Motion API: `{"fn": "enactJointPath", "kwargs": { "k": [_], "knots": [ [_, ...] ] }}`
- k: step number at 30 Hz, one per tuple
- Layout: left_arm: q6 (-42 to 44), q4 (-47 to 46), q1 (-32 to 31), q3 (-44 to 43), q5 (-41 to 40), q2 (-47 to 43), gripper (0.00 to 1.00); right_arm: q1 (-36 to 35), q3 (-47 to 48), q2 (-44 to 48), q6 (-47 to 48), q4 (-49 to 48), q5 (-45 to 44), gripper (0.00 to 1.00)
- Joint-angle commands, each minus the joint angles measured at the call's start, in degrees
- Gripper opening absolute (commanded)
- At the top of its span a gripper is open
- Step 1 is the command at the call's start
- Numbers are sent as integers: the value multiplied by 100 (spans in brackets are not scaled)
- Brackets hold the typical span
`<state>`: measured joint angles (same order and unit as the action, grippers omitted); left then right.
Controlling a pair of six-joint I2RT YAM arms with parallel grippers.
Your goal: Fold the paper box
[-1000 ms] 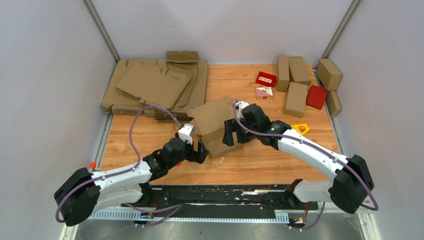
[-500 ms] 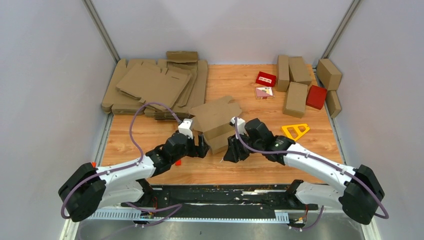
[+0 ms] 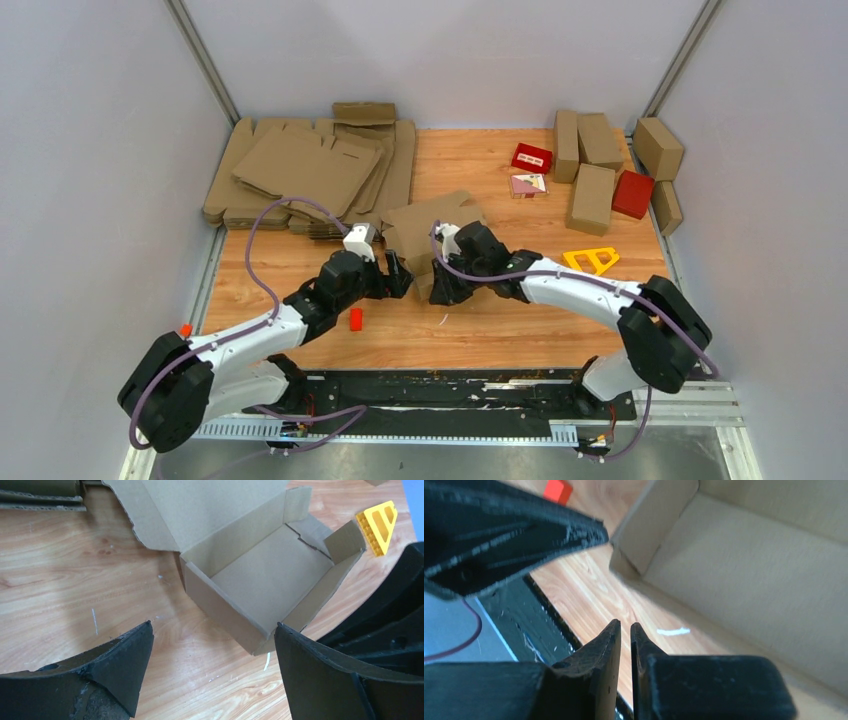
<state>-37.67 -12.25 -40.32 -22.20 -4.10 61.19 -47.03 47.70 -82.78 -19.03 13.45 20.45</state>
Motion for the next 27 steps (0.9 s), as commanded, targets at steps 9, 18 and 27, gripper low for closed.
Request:
{"fn": "enactJointPath", "kwargs": {
  "k": [9, 18, 27],
  "knots": [
    [112, -105, 194, -346, 242, -86, 100, 222, 1309, -1099, 235, 135, -337, 15],
    [89, -76, 525, -523, 503, 102, 100, 559, 1628, -1308, 211, 131, 216, 19],
    [527, -224, 564, -931, 547, 469, 95, 1001, 2082, -1624, 102, 302, 645, 30]
  ]
}}
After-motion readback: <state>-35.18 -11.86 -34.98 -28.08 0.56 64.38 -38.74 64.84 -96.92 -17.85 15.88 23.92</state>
